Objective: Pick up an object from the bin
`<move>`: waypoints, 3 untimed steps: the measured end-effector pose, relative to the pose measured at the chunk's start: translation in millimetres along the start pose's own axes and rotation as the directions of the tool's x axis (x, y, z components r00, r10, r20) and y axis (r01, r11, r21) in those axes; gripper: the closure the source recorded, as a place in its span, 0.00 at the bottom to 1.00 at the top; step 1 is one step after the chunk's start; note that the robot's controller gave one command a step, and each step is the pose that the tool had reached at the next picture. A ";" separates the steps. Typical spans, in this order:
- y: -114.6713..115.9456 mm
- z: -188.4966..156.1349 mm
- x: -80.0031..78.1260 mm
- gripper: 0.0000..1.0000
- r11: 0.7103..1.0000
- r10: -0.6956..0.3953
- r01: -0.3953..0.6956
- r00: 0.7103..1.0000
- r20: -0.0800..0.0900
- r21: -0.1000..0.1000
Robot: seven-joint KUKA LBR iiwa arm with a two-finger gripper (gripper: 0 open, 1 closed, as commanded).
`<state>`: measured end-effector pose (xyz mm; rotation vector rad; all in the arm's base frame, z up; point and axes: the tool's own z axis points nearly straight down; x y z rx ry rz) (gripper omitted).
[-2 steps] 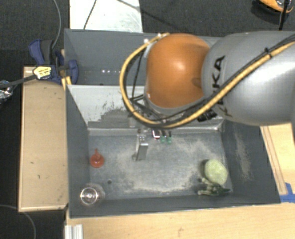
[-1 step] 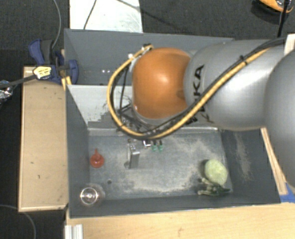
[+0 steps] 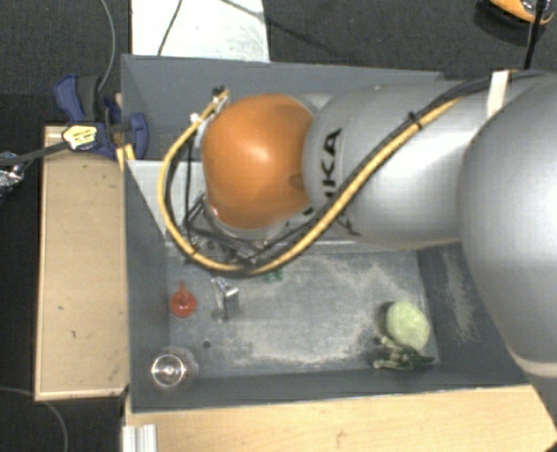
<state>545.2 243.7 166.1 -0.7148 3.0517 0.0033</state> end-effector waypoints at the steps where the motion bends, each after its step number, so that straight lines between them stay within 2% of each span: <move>1: 9.0 35.1 -3.3 0.00 0.990 -0.144 0.144 0.990 -0.001 0.000; 2: -0.5 84.6 -23.7 0.00 0.842 -0.539 0.539 0.842 0.005 0.003; 3: 3.0 95.2 -12.5 1.00 0.850 -0.527 0.527 0.850 0.002 -0.001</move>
Offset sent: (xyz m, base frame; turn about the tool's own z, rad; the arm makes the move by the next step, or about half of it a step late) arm 0.0256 0.0101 -0.0961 -0.5860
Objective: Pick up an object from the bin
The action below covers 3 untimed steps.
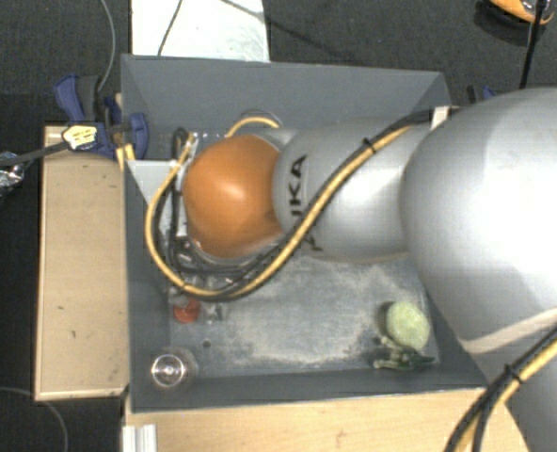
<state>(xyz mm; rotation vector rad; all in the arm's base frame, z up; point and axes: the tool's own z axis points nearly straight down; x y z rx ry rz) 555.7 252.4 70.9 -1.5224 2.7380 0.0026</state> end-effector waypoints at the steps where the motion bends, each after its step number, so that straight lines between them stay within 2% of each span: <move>1: 0.0 0.0 0.0 1.00 1.000 0.000 0.000 1.000 0.000 0.000; 3: 0.0 -3.7 -0.3 1.00 1.000 0.002 -0.002 1.000 0.003 0.000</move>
Offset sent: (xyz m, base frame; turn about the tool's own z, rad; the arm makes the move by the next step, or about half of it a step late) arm 0.0000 -0.0001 0.0088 0.0000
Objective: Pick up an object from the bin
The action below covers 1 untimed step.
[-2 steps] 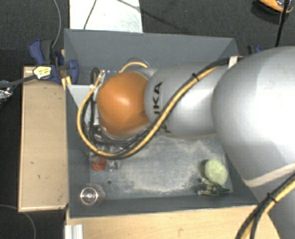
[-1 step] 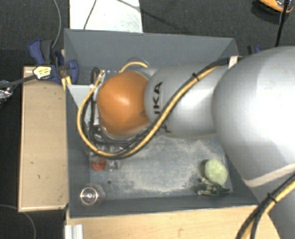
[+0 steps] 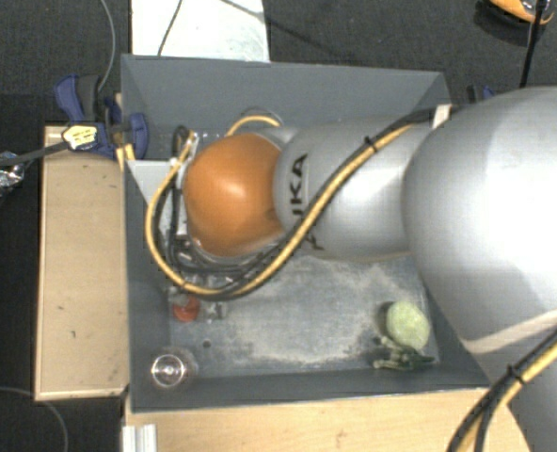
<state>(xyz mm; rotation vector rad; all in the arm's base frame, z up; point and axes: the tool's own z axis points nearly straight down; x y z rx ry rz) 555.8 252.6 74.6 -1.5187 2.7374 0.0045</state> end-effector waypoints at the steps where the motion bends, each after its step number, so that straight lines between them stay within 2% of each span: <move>1: 1.1 -7.9 1.3 1.00 1.000 0.001 -0.001 1.000 -0.006 -0.004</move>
Offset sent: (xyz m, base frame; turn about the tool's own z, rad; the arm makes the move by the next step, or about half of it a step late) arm 0.0003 0.0000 0.0426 0.0000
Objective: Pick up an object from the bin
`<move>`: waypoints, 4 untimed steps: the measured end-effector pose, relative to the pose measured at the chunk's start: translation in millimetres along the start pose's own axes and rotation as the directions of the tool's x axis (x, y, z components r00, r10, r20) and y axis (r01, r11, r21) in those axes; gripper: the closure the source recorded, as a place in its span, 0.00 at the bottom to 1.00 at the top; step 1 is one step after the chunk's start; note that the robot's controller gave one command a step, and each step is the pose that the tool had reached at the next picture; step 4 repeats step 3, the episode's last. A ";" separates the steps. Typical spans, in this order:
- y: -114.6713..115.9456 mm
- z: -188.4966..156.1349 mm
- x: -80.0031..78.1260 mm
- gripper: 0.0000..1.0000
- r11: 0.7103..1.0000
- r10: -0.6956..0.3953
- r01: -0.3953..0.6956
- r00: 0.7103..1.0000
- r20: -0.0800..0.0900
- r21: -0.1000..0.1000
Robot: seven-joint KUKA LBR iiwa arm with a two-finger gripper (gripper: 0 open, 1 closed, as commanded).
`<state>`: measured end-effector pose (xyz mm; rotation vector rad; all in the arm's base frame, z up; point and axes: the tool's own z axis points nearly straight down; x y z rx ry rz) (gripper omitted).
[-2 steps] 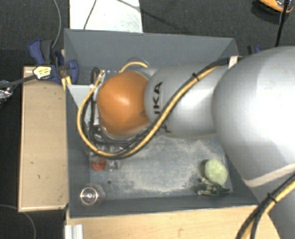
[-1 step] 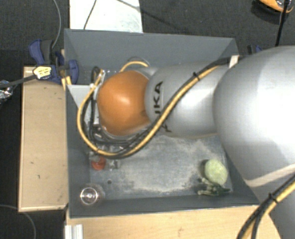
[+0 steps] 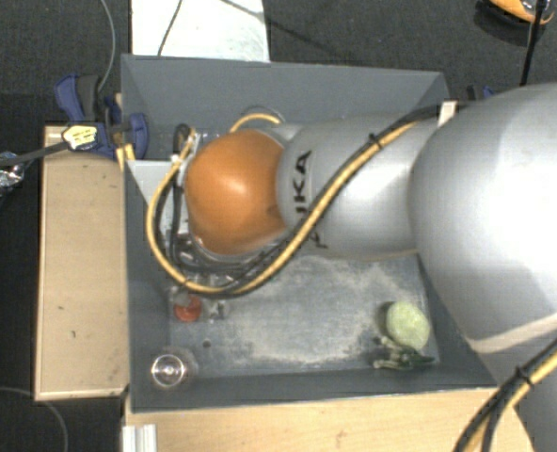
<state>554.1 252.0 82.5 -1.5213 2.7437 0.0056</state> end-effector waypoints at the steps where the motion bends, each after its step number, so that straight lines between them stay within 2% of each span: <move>1: -0.1 -21.2 -0.4 1.00 1.000 0.001 -0.001 1.000 0.002 0.001; 2: -1.9 -33.1 -2.6 1.00 1.000 0.002 -0.002 1.000 0.010 0.007; 4: -1.0 -40.3 -1.6 1.00 1.000 0.003 -0.003 1.000 0.006 0.004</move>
Offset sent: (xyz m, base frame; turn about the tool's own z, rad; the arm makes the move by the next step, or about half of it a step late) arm 0.0002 0.0002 0.0099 0.0000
